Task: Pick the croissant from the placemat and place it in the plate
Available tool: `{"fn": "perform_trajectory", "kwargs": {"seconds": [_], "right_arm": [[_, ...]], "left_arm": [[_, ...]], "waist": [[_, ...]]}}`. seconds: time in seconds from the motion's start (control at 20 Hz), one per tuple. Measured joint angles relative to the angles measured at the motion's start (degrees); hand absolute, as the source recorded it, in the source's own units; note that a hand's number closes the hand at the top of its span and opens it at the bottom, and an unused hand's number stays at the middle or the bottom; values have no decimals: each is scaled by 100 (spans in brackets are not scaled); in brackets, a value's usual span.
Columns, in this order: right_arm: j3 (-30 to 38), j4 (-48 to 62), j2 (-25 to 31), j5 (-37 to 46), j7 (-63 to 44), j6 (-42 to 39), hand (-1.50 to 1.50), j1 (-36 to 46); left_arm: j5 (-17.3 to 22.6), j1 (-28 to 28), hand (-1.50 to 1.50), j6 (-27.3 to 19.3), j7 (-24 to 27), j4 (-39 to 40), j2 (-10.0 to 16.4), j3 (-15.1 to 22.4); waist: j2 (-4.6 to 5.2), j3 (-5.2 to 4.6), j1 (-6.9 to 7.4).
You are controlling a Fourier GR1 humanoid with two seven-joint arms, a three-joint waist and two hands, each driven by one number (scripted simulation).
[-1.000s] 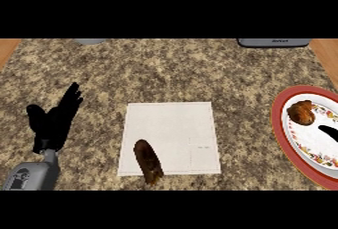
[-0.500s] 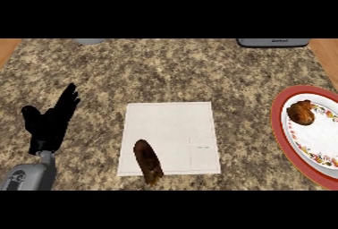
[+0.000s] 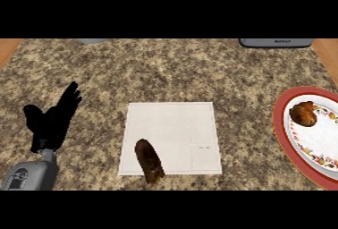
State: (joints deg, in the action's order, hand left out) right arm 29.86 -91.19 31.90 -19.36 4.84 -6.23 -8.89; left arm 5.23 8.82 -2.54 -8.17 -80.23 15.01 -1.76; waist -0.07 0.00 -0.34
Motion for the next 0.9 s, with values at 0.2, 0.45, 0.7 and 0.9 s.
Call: {"fn": "perform_trajectory", "kwargs": {"seconds": [0.2,0.45,0.7,0.9], "right_arm": [[372,552,144,-24,299,-450,-150,88],[803,808,215,-11,492,-846,-150,-56],[1097,1556,423,211,918,-1218,-150,-33],[1091,1876,378,552,1195,-1250,-150,3]], "left_arm": [[-56,-34,0,55,-101,-131,-18,-58],[-129,0,0,85,-209,-181,-94,-109],[-190,46,0,131,-272,-207,-138,-152],[-283,110,0,107,-211,-110,-237,-163]], "waist": [[3,2,14],[3,0,11],[5,0,18],[6,0,20]]}}
